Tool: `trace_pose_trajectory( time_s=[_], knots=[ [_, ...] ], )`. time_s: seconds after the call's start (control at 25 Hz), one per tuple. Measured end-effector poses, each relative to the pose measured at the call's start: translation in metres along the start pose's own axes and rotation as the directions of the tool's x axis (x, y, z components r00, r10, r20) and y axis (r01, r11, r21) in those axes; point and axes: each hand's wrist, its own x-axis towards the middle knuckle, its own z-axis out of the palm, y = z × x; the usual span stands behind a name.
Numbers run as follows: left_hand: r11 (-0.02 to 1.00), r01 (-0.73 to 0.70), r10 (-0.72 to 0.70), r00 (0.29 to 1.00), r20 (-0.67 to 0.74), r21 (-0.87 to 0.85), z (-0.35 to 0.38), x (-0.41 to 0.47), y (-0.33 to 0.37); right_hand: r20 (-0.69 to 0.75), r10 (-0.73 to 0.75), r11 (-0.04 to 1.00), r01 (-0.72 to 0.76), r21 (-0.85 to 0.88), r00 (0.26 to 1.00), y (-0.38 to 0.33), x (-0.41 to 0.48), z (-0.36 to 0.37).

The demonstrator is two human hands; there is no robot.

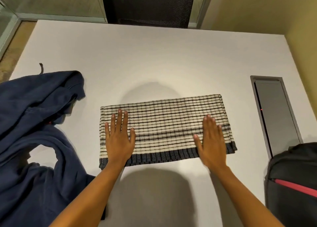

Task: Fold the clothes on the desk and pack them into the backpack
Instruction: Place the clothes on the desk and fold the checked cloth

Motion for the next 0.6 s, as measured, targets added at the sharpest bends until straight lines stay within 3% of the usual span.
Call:
trace_pose_trajectory(
  time_s=[0.24,0.36,0.44,0.6],
  knots=[
    [1.0,0.009,-0.009,1.0,0.012,0.015,0.001,0.0,0.002,-0.11,0.128,0.989,-0.118,0.093,0.986,0.026,0.001,-0.007],
    [0.999,0.033,-0.034,0.999,0.022,0.008,0.003,-0.002,0.003,-0.21,0.342,0.929,-0.295,0.225,0.916,0.016,-0.002,-0.008],
    [0.998,0.067,-0.066,0.997,0.027,-0.007,0.003,-0.01,0.007,-0.253,0.402,0.905,-0.34,0.255,0.88,0.012,-0.003,-0.012],
    [0.992,0.123,-0.123,0.992,0.019,0.004,0.004,-0.043,0.023,-0.168,0.452,0.886,-0.418,0.201,0.876,0.017,0.01,-0.024]
  ],
)
